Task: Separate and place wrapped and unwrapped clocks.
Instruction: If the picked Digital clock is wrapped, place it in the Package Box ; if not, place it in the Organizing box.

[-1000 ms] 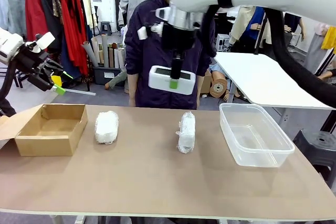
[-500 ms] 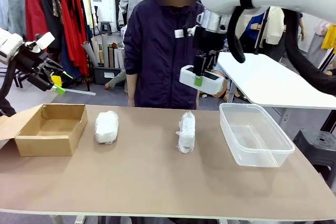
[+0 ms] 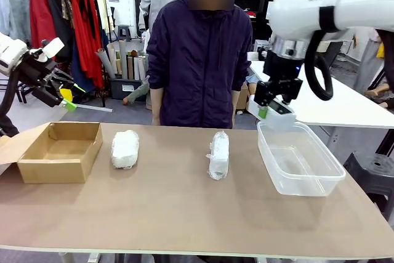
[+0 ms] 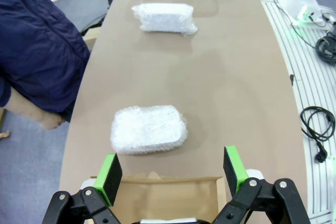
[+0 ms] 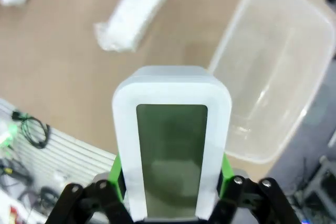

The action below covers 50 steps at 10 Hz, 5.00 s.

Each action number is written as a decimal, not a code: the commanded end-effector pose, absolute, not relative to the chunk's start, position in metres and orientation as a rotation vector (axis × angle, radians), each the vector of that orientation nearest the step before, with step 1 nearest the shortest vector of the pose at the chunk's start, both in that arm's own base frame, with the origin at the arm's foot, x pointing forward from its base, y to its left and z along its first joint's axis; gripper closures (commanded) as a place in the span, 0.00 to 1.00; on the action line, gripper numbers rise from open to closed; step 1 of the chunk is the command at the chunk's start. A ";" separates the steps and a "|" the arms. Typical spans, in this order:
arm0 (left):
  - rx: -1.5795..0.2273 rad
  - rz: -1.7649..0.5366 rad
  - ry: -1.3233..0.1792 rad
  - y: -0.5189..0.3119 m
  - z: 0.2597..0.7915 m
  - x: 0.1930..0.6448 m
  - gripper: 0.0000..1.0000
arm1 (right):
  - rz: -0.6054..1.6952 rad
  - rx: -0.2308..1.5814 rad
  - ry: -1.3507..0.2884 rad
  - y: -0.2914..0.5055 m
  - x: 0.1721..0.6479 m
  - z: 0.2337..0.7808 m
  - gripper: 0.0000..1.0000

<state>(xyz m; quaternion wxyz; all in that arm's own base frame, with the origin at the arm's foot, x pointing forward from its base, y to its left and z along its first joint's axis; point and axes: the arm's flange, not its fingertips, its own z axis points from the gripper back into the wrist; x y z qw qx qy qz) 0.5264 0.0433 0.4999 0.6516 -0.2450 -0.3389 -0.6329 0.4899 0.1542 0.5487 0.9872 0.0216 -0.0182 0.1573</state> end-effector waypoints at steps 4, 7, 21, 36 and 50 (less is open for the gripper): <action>-0.555 -1.443 -0.767 0.042 0.501 0.522 0.00 | 0.158 0.047 -0.059 0.118 0.486 0.535 1.00; -0.555 -1.443 -0.767 0.042 0.501 0.522 0.00 | 0.158 0.047 -0.059 0.118 0.486 0.535 1.00; -0.555 -1.443 -0.767 0.042 0.501 0.522 0.00 | -0.097 -0.003 0.052 0.056 0.587 0.413 1.00; -0.555 -1.443 -0.767 0.042 0.501 0.522 0.00 | -0.084 -0.003 0.064 0.034 0.599 0.320 1.00; -0.555 -1.443 -0.767 0.042 0.501 0.522 0.00 | -0.055 0.051 0.010 0.022 0.588 0.377 0.00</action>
